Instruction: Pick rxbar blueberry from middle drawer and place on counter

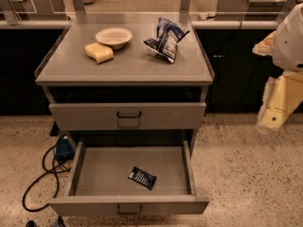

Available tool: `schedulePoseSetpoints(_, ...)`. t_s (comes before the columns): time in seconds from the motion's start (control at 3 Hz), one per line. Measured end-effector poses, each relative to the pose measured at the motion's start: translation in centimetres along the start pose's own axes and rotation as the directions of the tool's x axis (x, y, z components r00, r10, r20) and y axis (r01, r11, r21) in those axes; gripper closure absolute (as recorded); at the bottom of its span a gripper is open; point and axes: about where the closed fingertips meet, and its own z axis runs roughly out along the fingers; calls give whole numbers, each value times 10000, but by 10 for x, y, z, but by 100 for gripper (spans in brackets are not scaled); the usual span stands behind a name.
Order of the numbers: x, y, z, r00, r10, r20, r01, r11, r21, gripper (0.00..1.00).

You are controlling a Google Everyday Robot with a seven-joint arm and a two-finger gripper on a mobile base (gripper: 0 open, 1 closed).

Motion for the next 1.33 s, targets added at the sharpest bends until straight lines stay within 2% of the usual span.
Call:
schedulePoseSetpoints(0.67, 2, 3, 10, 9998, -15, 175, 16, 10000, -59, 0)
schedulePoseSetpoints(1.0, 17, 17, 66, 9953, 396, 878, -317, 9955, -888, 0)
schedulePoseSetpoints(1.33, 31, 43, 140, 9809, 1120, 1590, -805, 9780, -1925, 0)
